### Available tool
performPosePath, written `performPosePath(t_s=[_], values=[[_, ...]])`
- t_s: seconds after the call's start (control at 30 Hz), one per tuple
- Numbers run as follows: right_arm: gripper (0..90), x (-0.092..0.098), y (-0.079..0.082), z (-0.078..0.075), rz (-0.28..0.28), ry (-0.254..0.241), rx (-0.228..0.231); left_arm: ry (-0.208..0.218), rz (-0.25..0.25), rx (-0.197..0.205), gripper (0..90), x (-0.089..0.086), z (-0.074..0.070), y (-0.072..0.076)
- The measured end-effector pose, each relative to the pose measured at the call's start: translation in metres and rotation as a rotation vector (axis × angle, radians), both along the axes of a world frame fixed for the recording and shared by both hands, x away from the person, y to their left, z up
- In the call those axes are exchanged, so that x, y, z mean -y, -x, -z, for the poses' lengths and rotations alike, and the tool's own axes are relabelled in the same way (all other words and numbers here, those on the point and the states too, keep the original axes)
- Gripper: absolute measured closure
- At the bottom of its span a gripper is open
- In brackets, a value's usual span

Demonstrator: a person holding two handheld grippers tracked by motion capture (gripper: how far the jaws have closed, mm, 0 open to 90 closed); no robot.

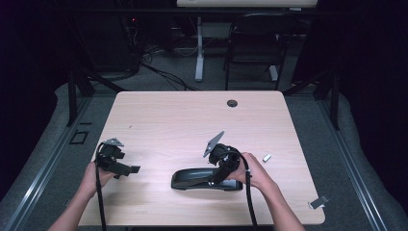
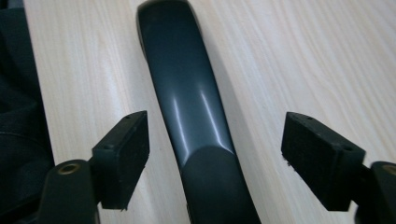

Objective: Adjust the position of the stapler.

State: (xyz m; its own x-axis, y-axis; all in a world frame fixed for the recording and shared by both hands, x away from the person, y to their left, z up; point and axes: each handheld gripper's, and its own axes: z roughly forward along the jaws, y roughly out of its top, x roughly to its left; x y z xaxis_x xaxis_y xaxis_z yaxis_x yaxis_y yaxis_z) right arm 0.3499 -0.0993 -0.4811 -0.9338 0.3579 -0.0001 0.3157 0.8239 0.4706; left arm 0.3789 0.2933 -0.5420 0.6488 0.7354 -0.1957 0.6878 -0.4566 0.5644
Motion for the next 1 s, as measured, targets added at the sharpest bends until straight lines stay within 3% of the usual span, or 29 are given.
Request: performPosePath(t_s=[0.17, 0.37, 0.6, 0.7, 0.83, 0.9, 0.97, 1.0], values=[[17.4, 0.015, 0.01, -0.008, 0.084, -0.041, 0.027, 0.005, 0.008, 0.009, 0.0, 0.004, -0.003, 0.002], [16.1, 0.037, 0.021, -0.008, 0.191, -0.071, 0.052, 0.024, 0.007, 0.021, 0.0, 0.007, -0.006, 0.005], [12.5, 0.062, 0.033, -0.004, 0.277, -0.117, 0.026, 0.023, 0.002, 0.02, 0.0, 0.012, -0.006, 0.005], [9.6, 0.068, 0.034, -0.008, 0.31, -0.105, 0.007, 0.03, 0.002, 0.023, 0.0, 0.014, -0.007, 0.006], [9.4, 0.07, 0.033, -0.009, 0.383, -0.033, 0.021, 0.033, 0.007, 0.043, 0.0, 0.017, -0.01, 0.007], [9.1, 0.074, 0.033, -0.01, 0.429, -0.054, 0.011, 0.038, 0.012, 0.05, 0.0, 0.019, -0.012, 0.009], [8.6, 0.076, 0.037, -0.012, 0.466, -0.029, 0.029, 0.044, 0.014, 0.056, 0.0, 0.022, -0.013, 0.01], [8.4, 0.079, 0.04, -0.014, 0.49, -0.071, 0.031, 0.043, 0.016, 0.059, 0.0, 0.023, -0.014, 0.011]])
